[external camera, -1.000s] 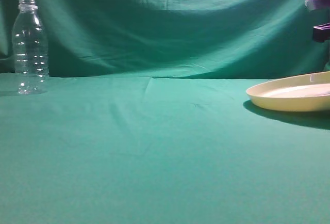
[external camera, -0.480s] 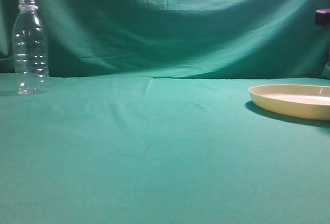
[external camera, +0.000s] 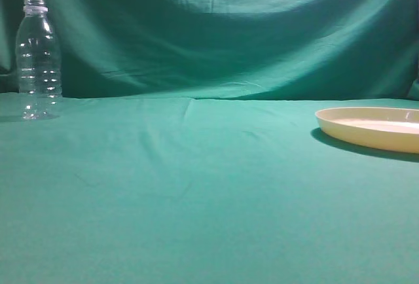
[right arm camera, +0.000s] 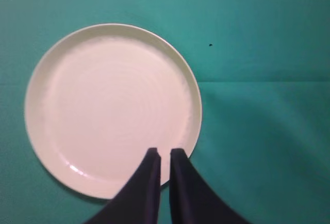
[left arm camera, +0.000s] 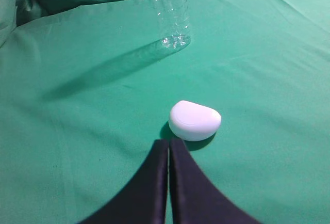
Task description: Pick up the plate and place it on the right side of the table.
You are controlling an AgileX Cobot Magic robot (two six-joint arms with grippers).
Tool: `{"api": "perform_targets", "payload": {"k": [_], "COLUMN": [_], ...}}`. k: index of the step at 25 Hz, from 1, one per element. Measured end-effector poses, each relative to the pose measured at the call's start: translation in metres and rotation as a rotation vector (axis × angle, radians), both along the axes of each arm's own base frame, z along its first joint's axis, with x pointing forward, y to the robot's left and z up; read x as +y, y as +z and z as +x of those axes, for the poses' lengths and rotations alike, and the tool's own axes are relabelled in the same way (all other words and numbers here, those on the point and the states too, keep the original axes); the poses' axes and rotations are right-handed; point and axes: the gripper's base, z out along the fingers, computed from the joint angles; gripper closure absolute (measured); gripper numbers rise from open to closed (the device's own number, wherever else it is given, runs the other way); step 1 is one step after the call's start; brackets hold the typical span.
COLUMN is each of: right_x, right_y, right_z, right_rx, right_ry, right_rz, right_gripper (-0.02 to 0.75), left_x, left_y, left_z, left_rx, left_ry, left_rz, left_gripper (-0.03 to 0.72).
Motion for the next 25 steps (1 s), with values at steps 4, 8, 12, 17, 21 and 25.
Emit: {"api": "perform_targets", "payload": {"k": [4,8,12,17,21,25], "right_x": [0.002,0.001,-0.002,-0.006,-0.008,-0.007], "right_y": [0.045,0.085,0.104,0.094,0.079,0.069], "right_z": [-0.041,-0.093,-0.148,-0.205,-0.235,-0.257], "right_rx": [-0.112,-0.249,-0.386,-0.552,-0.636,-0.667], "right_ry": [0.022,0.034,0.045,0.051,0.053,0.062], "right_rz": [0.063,0.090,0.112,0.125,0.131,0.157], "right_gripper": [0.738,0.738,0.738,0.738,0.738,0.738], "left_x": [0.000,0.000,0.000,0.000,0.000,0.000], "left_y": [0.000,0.000,0.000,0.000,0.000,0.000], "left_z": [0.000,0.000,0.000,0.000,0.000,0.000], "left_rx": [0.000,0.000,0.000,0.000,0.000,0.000], "left_ry": [0.000,0.000,0.000,0.000,0.000,0.000], "left_rz": [0.000,0.000,0.000,0.000,0.000,0.000], "left_gripper": [0.688,0.688,0.688,0.688,0.688,0.688]}}
